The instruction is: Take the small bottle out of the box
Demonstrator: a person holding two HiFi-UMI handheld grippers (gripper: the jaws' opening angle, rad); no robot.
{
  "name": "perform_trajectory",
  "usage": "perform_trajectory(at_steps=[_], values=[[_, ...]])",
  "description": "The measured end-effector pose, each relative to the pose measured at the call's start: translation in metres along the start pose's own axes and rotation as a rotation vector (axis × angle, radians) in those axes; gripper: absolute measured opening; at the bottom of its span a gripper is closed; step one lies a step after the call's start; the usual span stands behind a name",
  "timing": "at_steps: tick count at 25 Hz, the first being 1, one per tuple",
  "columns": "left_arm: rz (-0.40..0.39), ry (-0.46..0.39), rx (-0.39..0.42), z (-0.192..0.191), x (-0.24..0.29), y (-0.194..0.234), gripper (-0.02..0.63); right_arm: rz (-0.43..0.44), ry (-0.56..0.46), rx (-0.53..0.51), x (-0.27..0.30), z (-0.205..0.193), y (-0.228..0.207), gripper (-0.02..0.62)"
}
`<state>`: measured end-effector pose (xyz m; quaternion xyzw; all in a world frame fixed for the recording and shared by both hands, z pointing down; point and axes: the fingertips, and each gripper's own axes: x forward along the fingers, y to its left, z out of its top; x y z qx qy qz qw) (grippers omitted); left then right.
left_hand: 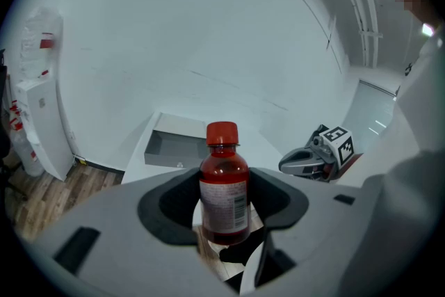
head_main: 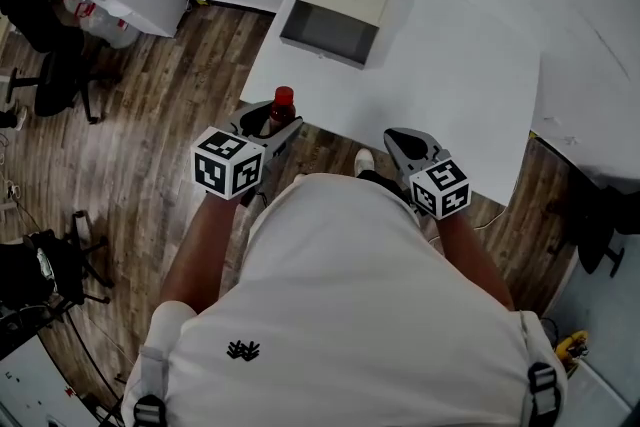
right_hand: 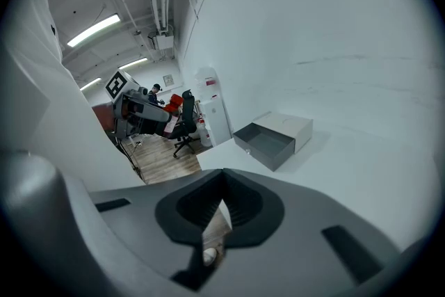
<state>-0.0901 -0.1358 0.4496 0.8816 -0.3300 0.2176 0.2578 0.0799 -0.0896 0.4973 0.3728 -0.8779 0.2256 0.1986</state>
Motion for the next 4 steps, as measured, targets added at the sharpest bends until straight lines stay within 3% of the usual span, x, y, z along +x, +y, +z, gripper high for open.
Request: perform_trajectory(at_steps=[4], values=[[0.012, -0.004, 0.001, 0.017, 0.023, -0.001, 0.222, 0.015, 0.001, -0.003, 0.001, 0.004, -0.025, 0.006]])
